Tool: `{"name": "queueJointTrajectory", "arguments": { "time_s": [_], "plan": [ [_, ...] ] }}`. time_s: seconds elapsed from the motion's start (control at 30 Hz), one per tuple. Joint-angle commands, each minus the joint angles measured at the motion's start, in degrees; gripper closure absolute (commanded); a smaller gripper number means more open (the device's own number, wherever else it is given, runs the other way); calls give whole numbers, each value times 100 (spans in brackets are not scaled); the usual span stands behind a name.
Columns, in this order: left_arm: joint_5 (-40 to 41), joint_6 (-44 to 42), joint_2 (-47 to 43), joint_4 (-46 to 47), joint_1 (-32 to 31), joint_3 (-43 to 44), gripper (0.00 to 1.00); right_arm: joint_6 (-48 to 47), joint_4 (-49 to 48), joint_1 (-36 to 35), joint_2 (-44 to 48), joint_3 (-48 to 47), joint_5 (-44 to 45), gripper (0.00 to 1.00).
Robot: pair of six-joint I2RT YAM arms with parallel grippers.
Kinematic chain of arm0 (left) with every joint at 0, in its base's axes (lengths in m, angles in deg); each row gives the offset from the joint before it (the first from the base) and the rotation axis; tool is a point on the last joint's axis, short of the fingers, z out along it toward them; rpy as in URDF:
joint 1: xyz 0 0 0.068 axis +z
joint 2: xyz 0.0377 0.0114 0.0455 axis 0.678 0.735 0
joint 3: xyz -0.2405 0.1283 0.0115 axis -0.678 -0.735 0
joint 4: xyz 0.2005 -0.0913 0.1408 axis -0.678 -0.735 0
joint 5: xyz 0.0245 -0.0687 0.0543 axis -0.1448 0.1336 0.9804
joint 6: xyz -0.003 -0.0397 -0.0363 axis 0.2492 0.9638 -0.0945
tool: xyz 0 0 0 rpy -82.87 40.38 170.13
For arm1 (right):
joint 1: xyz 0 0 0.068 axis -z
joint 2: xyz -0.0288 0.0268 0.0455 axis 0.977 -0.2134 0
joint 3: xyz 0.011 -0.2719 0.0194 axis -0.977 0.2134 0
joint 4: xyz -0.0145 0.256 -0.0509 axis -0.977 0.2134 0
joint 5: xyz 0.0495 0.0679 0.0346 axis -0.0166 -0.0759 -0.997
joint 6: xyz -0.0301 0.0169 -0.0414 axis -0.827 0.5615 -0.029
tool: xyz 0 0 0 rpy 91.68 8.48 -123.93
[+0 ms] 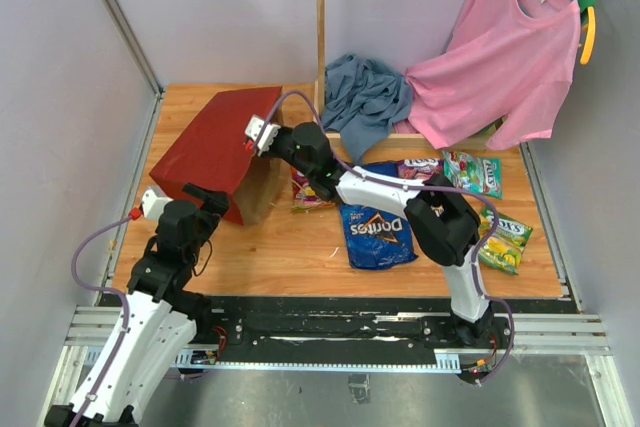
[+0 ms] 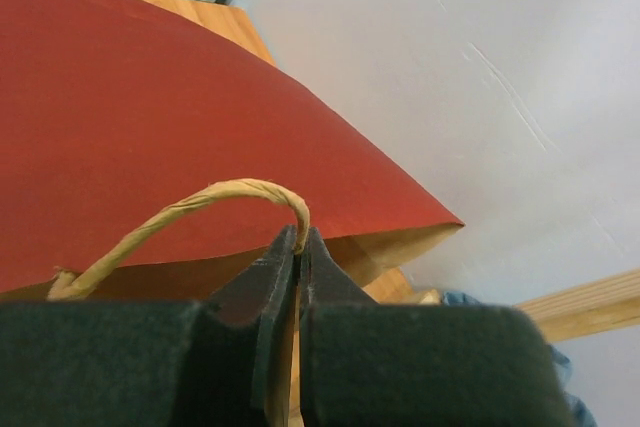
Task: Take the snacks out of the paper bag
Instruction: Adjust the paper bag at the center of the board.
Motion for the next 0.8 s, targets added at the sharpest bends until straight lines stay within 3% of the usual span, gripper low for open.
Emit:
{"name": "queueJointTrajectory", "arguments": {
  "time_s": [0.0, 0.17, 0.4, 0.77],
  "plan": [
    [761, 339, 44, 394, 24, -133, 1, -1, -161, -328, 369, 310, 329, 99],
    [942, 399, 116, 986, 24, -273, 7, -41, -205, -537, 449, 555, 497, 99],
    [1445, 218, 513, 1118, 24, 59, 18, -3, -282, -647, 643, 853, 594, 99],
    [1930, -175, 487, 1220, 32, 180, 59, 10, -293, -665, 710, 945, 625, 99]
  ]
}}
